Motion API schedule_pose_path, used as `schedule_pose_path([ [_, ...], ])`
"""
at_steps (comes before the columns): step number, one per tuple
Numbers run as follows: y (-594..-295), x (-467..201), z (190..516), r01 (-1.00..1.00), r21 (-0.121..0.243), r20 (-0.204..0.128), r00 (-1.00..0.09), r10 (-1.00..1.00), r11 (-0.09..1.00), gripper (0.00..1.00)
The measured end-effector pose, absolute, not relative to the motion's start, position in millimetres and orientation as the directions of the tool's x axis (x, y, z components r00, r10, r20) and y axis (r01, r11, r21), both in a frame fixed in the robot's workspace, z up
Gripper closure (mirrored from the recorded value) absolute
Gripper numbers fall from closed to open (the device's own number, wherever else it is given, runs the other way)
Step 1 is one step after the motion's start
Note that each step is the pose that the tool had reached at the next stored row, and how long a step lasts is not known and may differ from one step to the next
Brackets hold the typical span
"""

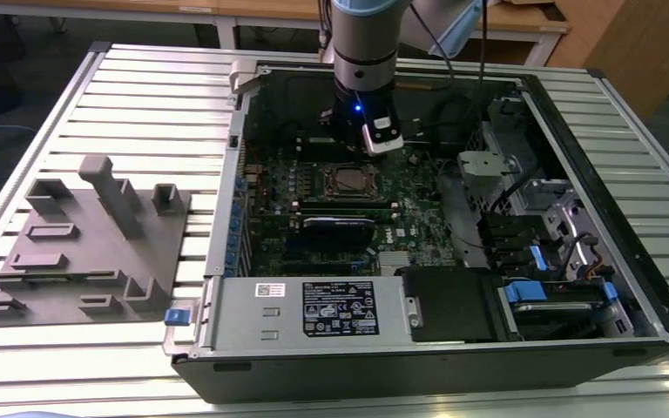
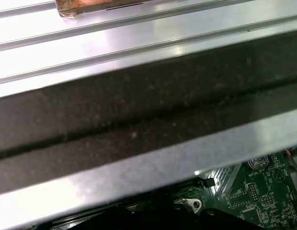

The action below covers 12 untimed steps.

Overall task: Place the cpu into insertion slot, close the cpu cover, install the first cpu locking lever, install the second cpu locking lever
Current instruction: 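Install the first cpu locking lever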

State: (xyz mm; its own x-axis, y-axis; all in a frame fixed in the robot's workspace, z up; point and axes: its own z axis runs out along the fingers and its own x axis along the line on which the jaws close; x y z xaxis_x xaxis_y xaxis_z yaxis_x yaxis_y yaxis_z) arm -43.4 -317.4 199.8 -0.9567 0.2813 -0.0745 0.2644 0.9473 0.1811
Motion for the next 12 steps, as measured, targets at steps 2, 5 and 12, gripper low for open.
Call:
schedule_pose_path([
  [2,-317.4,-43.3,199.7,0.264,0.181,-0.075,-0.957,0.281,0.947,0.89],
  [5,-317.3,-43.3,199.7,0.264,0.181,-0.075,-0.957,0.281,0.947,0.89],
  [12,-315.0,-43.4,199.7,0.265,0.176,-0.077,-0.957,0.281,0.948,0.89],
])
